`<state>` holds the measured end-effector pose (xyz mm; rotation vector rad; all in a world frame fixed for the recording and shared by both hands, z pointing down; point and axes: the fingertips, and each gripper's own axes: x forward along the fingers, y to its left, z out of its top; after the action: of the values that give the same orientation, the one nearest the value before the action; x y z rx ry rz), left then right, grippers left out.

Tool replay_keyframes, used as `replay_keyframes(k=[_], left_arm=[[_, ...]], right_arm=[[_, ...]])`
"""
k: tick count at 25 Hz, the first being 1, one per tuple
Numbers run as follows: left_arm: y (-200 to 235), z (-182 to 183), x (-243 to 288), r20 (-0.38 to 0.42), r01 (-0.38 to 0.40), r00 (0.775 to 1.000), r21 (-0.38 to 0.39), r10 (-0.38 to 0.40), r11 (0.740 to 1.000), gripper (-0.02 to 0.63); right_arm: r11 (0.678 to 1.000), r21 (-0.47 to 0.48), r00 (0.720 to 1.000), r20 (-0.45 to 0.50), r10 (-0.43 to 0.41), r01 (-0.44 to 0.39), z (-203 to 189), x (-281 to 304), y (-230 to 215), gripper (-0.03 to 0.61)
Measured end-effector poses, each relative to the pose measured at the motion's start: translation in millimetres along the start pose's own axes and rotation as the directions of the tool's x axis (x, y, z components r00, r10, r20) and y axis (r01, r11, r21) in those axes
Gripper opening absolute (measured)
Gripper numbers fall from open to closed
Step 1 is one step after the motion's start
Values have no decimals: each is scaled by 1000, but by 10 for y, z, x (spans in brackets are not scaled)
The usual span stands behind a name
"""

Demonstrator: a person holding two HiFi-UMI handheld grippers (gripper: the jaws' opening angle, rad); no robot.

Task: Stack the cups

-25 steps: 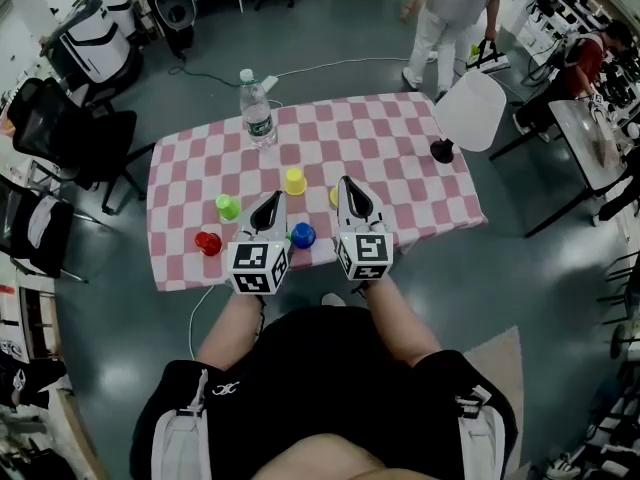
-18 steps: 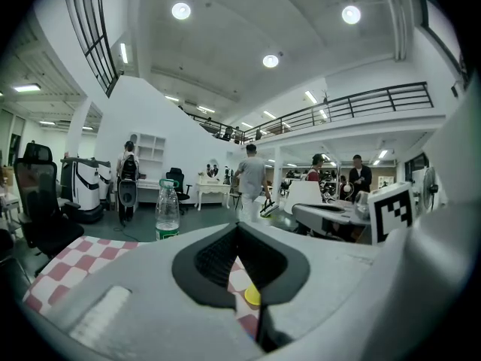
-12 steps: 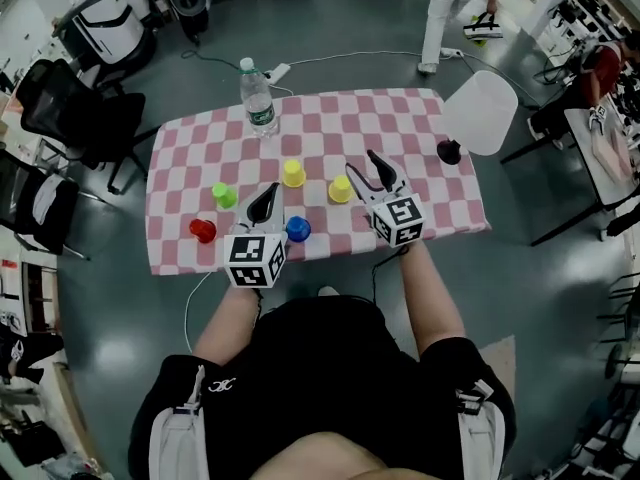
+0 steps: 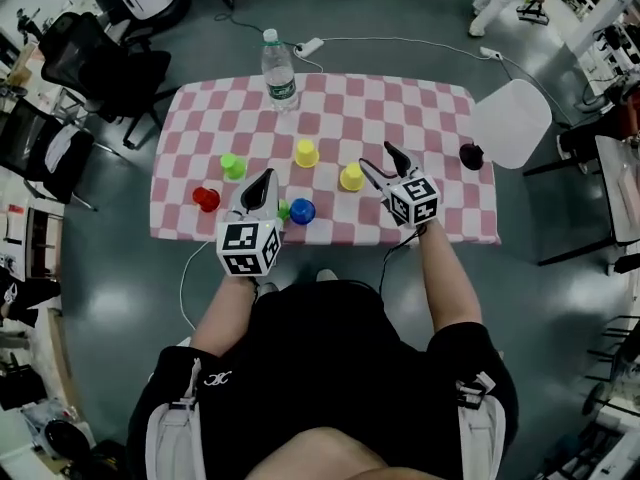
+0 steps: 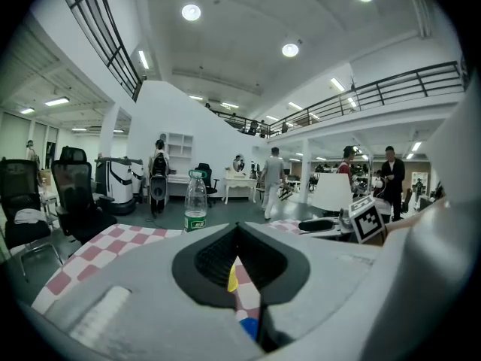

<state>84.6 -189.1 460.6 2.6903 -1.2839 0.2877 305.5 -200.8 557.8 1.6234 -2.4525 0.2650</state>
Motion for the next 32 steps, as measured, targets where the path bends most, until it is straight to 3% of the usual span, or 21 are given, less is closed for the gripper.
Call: replay_keyframes(k=[11, 22, 23, 24, 32], left_arm=[[189, -243, -148, -46, -115, 992, -19, 114, 993, 15], [303, -267, -285, -33, -175, 984, -32, 174, 984, 15], [313, -267, -299, -32, -180, 983, -33, 179, 983, 15], [325, -264, -312, -31, -186, 982, -35, 185, 982, 15], [376, -291, -321, -29, -202, 979, -59, 200, 978, 15]], right_arm=[[989, 9, 974, -170, 146, -147, -726, 331, 172, 299], [990, -83, 933, -351, 77, -113, -1289, 557, 200, 289], [991, -90, 931, -359, 61, -100, -1303, 563, 172, 225], [992, -90, 931, -360, 53, -91, -1296, 565, 152, 208], [991, -94, 959, -276, 68, -98, -894, 457, 242, 207]])
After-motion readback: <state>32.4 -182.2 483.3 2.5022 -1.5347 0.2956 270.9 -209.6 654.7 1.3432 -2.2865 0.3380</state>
